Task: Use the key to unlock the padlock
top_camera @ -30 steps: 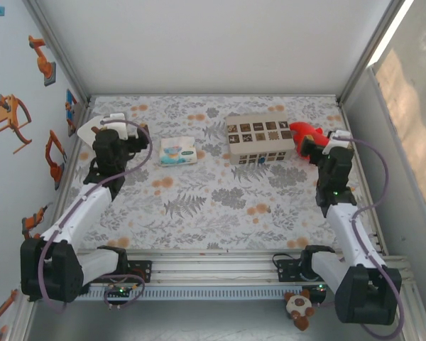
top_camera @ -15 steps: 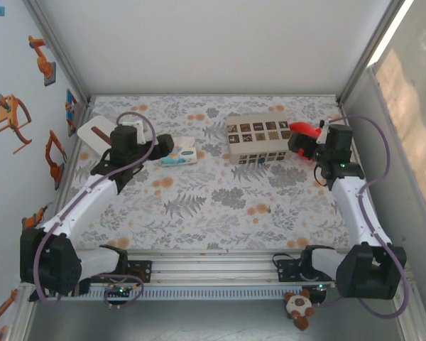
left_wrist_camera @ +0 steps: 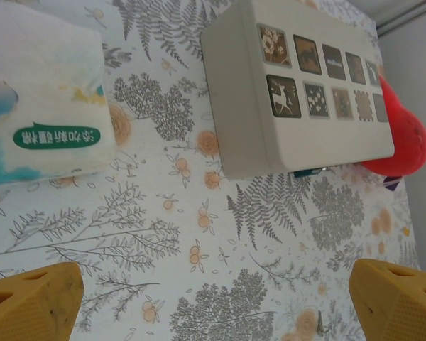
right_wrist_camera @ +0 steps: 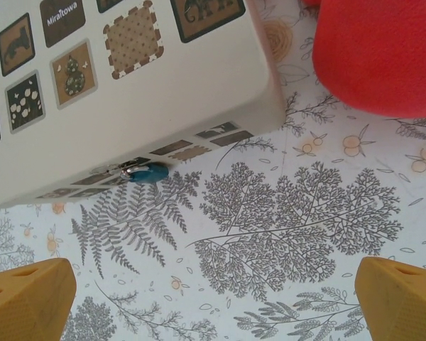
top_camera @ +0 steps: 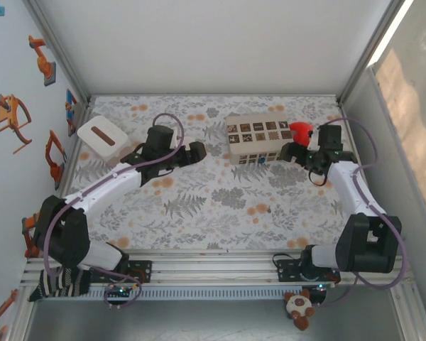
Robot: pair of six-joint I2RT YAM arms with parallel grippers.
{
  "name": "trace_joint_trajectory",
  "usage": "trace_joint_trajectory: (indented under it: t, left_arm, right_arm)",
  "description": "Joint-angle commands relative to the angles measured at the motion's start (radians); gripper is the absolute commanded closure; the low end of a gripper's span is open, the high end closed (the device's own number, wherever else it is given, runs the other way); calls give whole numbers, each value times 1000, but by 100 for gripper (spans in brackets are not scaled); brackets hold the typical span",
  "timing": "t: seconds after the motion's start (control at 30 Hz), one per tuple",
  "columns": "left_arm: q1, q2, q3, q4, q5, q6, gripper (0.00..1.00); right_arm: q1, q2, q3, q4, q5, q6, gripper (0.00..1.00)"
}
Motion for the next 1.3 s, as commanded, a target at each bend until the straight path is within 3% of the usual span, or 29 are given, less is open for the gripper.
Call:
trace_joint_trajectory:
  t: [0.0, 0.43, 0.7, 0.97, 1.27]
  left_arm:
    - [-16, 32, 32, 46, 32, -82, 4]
    - [-14, 485, 410, 123, 154, -211, 4]
    - [-31, 650, 531, 154, 260, -287, 4]
    - [-56, 694, 574, 166, 306, -297, 4]
    - [-51, 552, 449, 89, 254, -213, 4]
  right_arm:
    - [-5, 66, 76, -1, -44, -24, 0]
    - [-4, 423, 363, 41, -53, 5, 0]
    - [16, 528, 425, 47, -151, 8, 0]
    - [81, 500, 395, 43, -229, -11, 0]
    - [190, 424, 317, 65, -205, 11, 0]
